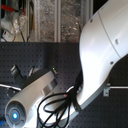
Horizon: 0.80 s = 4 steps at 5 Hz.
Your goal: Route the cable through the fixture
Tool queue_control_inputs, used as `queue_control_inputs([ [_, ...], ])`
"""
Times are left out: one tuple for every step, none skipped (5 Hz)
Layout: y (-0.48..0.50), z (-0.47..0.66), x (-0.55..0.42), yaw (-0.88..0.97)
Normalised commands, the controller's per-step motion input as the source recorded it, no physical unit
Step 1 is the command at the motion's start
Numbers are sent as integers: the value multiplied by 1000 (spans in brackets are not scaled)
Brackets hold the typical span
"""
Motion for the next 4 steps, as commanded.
queue_control_inputs([
  [95,205,-268,-54],
  [295,217,-138,-149],
  [232,224,-105,-197],
  [97,212,-150,-186],
])
